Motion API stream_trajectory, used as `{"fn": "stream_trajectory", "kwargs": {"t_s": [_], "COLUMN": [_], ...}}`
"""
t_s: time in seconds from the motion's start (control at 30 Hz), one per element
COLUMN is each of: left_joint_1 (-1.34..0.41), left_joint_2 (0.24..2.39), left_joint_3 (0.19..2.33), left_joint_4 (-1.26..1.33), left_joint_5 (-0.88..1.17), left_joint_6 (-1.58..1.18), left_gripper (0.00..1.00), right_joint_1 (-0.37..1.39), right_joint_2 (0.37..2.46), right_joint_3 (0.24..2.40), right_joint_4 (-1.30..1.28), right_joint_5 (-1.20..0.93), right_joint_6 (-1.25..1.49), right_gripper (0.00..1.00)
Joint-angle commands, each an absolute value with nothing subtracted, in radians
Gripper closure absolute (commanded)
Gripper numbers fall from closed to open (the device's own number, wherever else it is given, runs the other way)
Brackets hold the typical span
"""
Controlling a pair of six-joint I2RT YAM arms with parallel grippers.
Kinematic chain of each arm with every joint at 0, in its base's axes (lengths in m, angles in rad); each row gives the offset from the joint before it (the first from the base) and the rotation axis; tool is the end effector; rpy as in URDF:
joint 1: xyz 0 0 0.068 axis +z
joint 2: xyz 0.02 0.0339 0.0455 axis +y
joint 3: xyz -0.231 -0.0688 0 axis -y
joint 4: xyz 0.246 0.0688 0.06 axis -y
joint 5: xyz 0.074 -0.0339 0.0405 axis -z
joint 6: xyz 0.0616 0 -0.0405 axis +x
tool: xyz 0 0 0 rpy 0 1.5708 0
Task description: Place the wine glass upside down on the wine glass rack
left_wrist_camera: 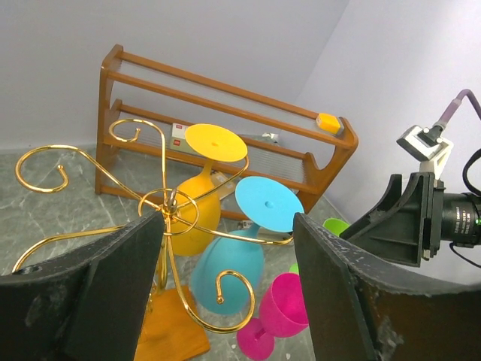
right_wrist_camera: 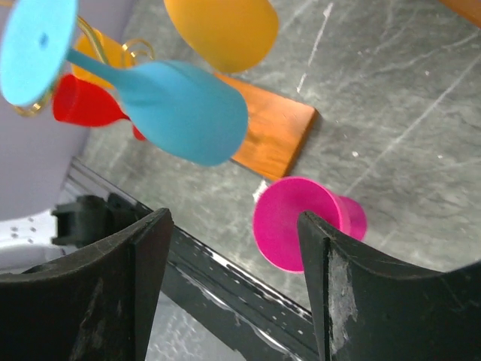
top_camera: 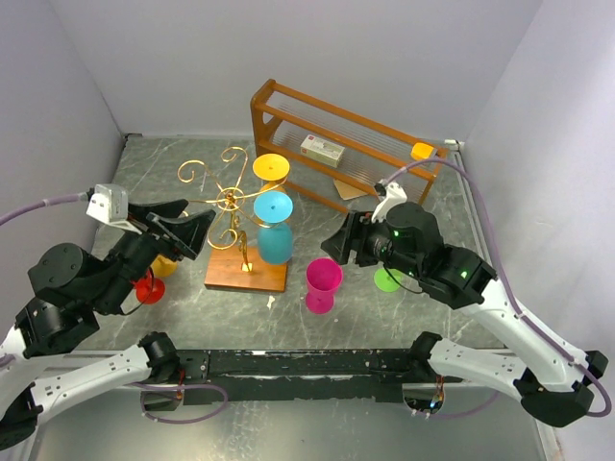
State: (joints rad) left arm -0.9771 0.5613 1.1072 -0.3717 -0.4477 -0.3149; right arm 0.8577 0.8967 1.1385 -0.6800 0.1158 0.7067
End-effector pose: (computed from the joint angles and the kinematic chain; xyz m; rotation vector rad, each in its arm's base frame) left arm 0.0954 -0.0938 0.4379 0.0964 1.4537 -0.7528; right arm 0.1511 0.1638 0.3538 -0.0819 2.1170 0.8617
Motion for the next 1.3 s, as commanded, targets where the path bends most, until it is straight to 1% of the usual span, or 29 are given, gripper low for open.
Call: {"fn": "stream_trajectory", "kwargs": {"t_s": [0.0,0.07,0.37,0.5,0.63,0.83,1.03,1.17,1.27], "left_joint_1": [-0.980,-0.980,-0.980,-0.980,-0.980,-0.981,-0.980,-0.981,-0.981], "left_joint_2": [0.577,0.575,0.590,0.590,0.580,0.582,0.581,0.587,0.592], "left_joint_3": [1.141,1.138,1.136,1.134,1.112,1.114,1.106,1.108,1.107], "left_joint_4": [-0.396,-0.388,-0.379,-0.382,-0.360,-0.366,-0.357,-0.353,-0.347], "left_joint_5": [-0.445,-0.449,-0.458,-0.456,-0.463,-0.460,-0.453,-0.444,-0.438], "left_joint_6": [-0.316,-0.316,-0.314,-0.318,-0.309,-0.308,-0.313,-0.314,-0.316], "left_gripper": [0.19,0.18,0.18,0.18,0.18,0.18,0.18,0.18,0.18], "right_joint_1": [0.860,0.859,0.860,0.861,0.864,0.868,0.875,0.887,0.894], "right_joint_2": [0.898,0.902,0.983,0.999,1.012,1.026,1.075,1.109,1.131], "right_joint_3": [1.135,1.106,1.034,1.007,0.974,0.968,0.974,0.977,0.978], "right_joint_4": [-0.757,-0.756,-0.768,-0.730,-0.715,-0.730,-0.786,-0.777,-0.761], "right_joint_5": [0.070,0.062,0.088,0.064,0.062,0.093,0.181,0.195,0.208], "right_joint_6": [0.585,0.572,0.556,0.566,0.586,0.613,0.630,0.630,0.636], "right_gripper": [0.30,0.27,0.26,0.26,0.28,0.39,0.50,0.55,0.63]}}
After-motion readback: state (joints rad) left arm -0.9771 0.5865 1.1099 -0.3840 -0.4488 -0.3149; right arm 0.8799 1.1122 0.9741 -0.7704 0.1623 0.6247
